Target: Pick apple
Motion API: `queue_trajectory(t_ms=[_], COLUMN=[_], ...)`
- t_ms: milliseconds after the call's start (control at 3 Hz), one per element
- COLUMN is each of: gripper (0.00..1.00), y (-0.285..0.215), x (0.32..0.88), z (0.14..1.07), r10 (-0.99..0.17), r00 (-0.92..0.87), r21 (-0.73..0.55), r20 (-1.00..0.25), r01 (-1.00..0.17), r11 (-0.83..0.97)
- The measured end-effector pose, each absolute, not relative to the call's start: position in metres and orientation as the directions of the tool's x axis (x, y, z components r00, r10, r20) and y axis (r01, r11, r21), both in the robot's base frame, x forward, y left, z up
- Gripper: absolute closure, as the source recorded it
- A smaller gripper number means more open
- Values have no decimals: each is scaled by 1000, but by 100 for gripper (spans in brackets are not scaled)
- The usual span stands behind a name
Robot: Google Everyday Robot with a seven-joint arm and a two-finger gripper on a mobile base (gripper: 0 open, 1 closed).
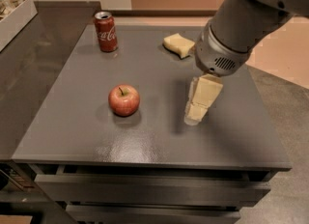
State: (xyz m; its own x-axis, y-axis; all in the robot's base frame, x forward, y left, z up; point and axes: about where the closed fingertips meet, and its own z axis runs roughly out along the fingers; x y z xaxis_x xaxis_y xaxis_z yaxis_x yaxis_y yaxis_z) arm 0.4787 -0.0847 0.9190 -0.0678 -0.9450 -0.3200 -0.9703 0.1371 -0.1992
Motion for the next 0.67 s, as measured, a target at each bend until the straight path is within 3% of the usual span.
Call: queue_trajectory(t_ms=[667], gripper=[0], y=[-17], x=[507], z=[893], r10=[-914], r00=[-46], r21=[-167], r20=[-402], r01=[-978], r11=[123])
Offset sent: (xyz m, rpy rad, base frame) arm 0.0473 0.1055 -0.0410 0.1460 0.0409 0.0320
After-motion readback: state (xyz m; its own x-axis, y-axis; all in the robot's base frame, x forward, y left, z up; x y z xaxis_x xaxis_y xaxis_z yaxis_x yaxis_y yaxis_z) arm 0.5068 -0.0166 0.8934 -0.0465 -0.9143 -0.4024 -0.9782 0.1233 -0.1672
